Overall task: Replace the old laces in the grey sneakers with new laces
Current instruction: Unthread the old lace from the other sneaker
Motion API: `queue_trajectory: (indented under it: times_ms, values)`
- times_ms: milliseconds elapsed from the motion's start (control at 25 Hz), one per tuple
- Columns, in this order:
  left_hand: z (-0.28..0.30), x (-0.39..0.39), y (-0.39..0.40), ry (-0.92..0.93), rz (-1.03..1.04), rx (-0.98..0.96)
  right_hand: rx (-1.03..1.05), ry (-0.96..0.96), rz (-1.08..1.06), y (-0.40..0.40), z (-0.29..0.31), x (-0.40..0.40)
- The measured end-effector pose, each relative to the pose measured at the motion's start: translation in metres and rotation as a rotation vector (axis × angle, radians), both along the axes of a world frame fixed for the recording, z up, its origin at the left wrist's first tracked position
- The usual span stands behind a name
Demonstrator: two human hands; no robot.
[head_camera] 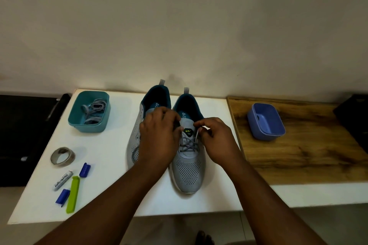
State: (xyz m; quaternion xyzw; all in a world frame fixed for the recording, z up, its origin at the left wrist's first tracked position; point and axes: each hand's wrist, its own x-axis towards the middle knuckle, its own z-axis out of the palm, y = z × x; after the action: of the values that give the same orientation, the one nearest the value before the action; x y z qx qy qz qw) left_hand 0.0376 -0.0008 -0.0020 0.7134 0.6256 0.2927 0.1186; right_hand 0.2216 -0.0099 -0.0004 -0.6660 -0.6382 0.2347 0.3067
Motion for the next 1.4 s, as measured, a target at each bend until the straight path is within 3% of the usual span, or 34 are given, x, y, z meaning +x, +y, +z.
queue_trajectory:
  times_ms: [160,280,400,520,800,920,1040,1120,1280,1360,1400]
  values:
    - [-0.003,-0.001,-0.001,-0.034,-0.035,0.019,-0.028,0.027,0.026,-0.002,0.002,-0.002]
    - [0.000,0.003,-0.005,-0.164,0.051,-0.084,0.004,-0.144,0.048,-0.006,0.010,-0.006]
    - [0.000,0.000,-0.001,-0.097,0.076,-0.172,-0.042,-0.384,0.168,-0.007,0.014,-0.016]
    - [0.001,-0.002,0.003,-0.133,0.043,-0.199,-0.047,-0.481,0.213,-0.006,0.010,-0.026]
    - [0.003,-0.007,0.007,-0.154,0.044,-0.178,0.045,-0.549,-0.328,-0.014,0.017,-0.007]
    - [0.002,-0.005,0.008,-0.181,0.021,-0.186,0.082,-0.483,-0.047,-0.012,0.021,-0.019]
    - [0.003,-0.007,0.009,-0.188,0.007,-0.193,-0.025,-0.611,0.159,-0.010,0.013,-0.039]
    - [0.002,-0.008,0.008,-0.192,0.005,-0.187,0.045,-0.536,0.023,-0.008,0.012,-0.032]
    - [-0.002,-0.008,0.010,-0.205,0.014,-0.190,0.178,-0.325,-0.544,-0.006,0.021,0.019]
    - [-0.002,-0.007,0.010,-0.209,0.011,-0.189,0.096,-0.272,-0.563,-0.007,0.021,0.019]
    - [-0.002,-0.006,0.010,-0.214,0.008,-0.189,0.079,-0.313,-0.445,-0.008,0.018,0.009]
